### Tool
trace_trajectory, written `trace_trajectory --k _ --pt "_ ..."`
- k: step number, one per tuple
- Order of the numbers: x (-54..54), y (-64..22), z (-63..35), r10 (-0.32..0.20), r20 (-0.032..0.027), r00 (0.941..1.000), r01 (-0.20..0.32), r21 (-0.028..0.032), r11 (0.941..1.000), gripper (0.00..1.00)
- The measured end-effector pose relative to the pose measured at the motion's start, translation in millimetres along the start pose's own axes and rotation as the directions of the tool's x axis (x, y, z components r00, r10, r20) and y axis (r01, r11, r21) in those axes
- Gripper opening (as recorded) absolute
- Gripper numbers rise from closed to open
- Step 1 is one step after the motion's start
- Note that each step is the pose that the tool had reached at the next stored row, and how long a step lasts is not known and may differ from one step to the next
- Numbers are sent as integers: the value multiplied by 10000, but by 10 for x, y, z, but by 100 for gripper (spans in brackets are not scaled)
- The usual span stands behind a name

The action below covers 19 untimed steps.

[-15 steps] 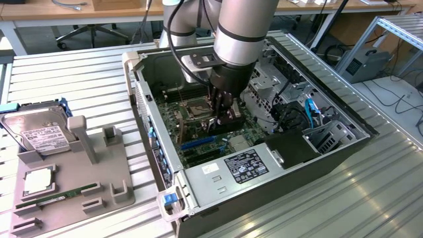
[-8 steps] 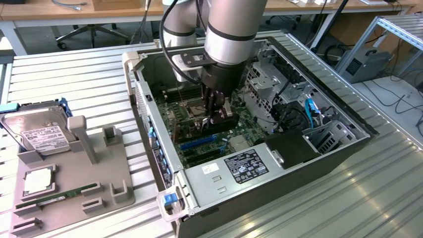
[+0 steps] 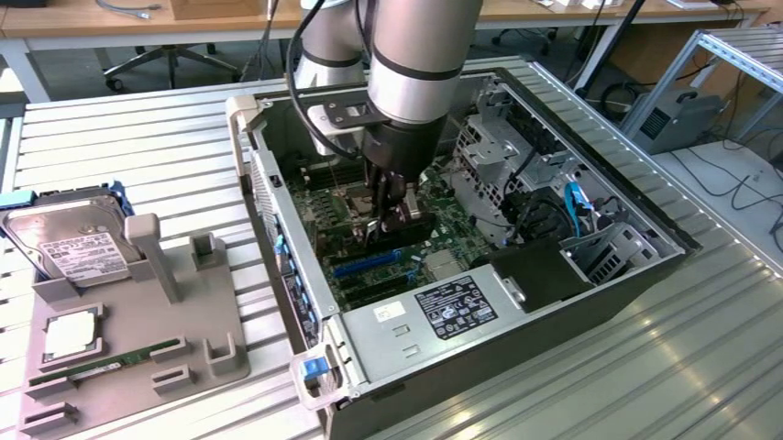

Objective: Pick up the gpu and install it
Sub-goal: 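Insert the gpu into the slot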

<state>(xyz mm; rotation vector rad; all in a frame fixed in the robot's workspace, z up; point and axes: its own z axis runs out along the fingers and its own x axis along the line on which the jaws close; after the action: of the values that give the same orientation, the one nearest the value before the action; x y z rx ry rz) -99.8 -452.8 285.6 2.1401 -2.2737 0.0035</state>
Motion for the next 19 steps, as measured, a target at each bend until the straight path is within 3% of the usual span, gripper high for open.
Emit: trace_trajectory --k 19 --pt "3 82 74 1 2 10000 -1 1 10000 27"
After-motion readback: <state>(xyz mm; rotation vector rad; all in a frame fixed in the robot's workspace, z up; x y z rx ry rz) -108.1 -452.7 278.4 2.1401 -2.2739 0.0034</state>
